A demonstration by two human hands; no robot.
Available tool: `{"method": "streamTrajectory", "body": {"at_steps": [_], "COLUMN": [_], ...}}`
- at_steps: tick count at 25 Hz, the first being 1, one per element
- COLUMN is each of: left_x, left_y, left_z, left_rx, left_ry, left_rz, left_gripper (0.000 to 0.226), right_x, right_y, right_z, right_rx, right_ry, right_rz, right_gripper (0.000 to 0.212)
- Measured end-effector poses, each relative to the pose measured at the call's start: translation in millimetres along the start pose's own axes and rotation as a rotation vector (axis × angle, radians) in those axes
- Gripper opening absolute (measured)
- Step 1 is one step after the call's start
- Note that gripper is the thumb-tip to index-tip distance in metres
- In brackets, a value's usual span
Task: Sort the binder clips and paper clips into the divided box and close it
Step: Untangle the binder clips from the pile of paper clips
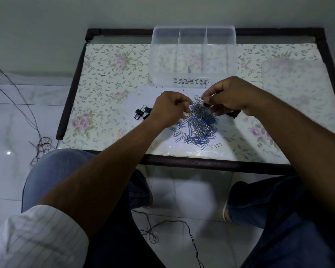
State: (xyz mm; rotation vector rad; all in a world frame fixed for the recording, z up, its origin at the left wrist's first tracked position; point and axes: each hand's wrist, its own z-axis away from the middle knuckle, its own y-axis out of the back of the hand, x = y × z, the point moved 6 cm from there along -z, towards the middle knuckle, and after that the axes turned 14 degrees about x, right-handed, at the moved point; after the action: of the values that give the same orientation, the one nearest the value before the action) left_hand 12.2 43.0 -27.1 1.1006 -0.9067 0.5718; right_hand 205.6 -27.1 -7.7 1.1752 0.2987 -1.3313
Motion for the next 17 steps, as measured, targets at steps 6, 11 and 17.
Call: {"method": "streamTrajectory", "body": {"at_steps": [6,11,17], "left_x": [4.3,-5.1,-8.9], "left_y": [45.1,34.1,-4.5], "left_z": [-15.6,-13.7,17.1], "left_rx": [0.259,0.122,0.018], "left_ry": [-0.191,-0.213,-0.267], "left_rz": [-0.477,-0.556,-0.497], "left_gripper": [0.006,0.025,0.041], "right_x": [39.7,42.3,25.4], "right_y": [55.6,62.4,-24.9], "right_z": [-17.9,-16.1,39.4], "right_rx": [0.167,0.26,0.217], "right_ry": [-0.004,0.044,0.457], "right_rz": [0.748,0.868,0.426], "right_gripper": [0.01,0.029,0.072]}}
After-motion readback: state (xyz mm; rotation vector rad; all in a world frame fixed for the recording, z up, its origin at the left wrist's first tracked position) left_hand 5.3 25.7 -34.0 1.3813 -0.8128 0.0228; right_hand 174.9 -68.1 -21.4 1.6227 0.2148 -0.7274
